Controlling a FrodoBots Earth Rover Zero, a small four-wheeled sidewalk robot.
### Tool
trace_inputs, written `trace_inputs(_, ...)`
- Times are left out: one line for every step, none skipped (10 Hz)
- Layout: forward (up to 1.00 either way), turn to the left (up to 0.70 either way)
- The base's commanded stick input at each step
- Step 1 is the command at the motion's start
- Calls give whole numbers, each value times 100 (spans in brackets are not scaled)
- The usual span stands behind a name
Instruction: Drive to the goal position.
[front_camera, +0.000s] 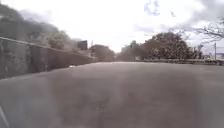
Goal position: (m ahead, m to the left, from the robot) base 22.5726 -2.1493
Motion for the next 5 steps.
trace_inputs(70,0)
trace_inputs(70,0)
trace_inputs(70,0)
trace_inputs(70,0)
trace_inputs(70,0)
